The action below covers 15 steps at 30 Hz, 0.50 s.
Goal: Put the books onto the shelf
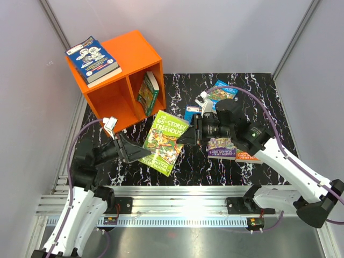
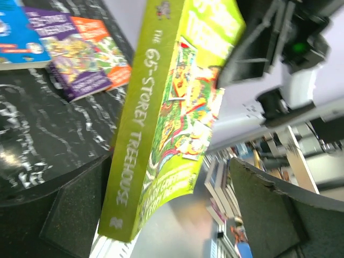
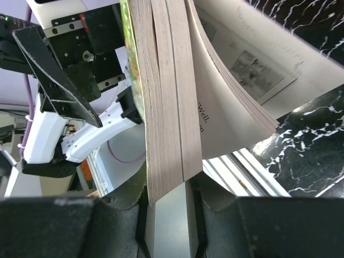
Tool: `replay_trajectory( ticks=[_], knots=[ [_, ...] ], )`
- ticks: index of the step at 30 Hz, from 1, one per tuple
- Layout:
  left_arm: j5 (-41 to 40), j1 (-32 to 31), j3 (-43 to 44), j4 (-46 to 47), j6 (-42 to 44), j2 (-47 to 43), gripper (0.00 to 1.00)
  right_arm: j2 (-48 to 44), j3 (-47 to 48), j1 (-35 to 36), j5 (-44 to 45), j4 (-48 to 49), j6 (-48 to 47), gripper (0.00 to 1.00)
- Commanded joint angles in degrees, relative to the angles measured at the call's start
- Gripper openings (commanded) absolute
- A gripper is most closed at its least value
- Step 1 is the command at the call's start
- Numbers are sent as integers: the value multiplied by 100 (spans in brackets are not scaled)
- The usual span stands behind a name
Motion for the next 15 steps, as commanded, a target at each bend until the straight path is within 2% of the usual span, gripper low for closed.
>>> replay_trajectory(
  ticks=[1, 3, 7, 9, 10, 11, 12, 14, 15],
  knots=[
    [681, -129, 394, 830, -462, 0, 89, -9, 313, -13, -349, 544, 250, 0],
    [638, -287, 675, 699, -402, 140, 83, 53, 322, 5, -384, 772, 356, 0],
    [295, -674, 1142, -39, 204, 474, 78, 316, 593, -13, -568, 1002, 567, 0],
    [85, -981, 1274, -101, 310, 737, 67, 413, 717, -4, -604, 967, 559, 0],
    [-3, -1113, 1326, -136, 398, 843, 59, 431, 830, -4, -595, 967, 541, 0],
    [-117, -1349, 1492, -284, 512, 931, 43, 448, 892, -4, -578, 897, 524, 0],
    [-423, -1465, 1598, -477, 652, 1010, 30, 475, 954, -4, -560, 844, 515, 0],
    [-810, -1684, 2018, -1231, 1100, 1239, 0, 501, 1121, -4, -481, 660, 436, 0],
    [-1404, -1703, 2195, -1653, 1433, 1318, 0, 510, 1182, -4, -437, 581, 375, 0]
  ],
)
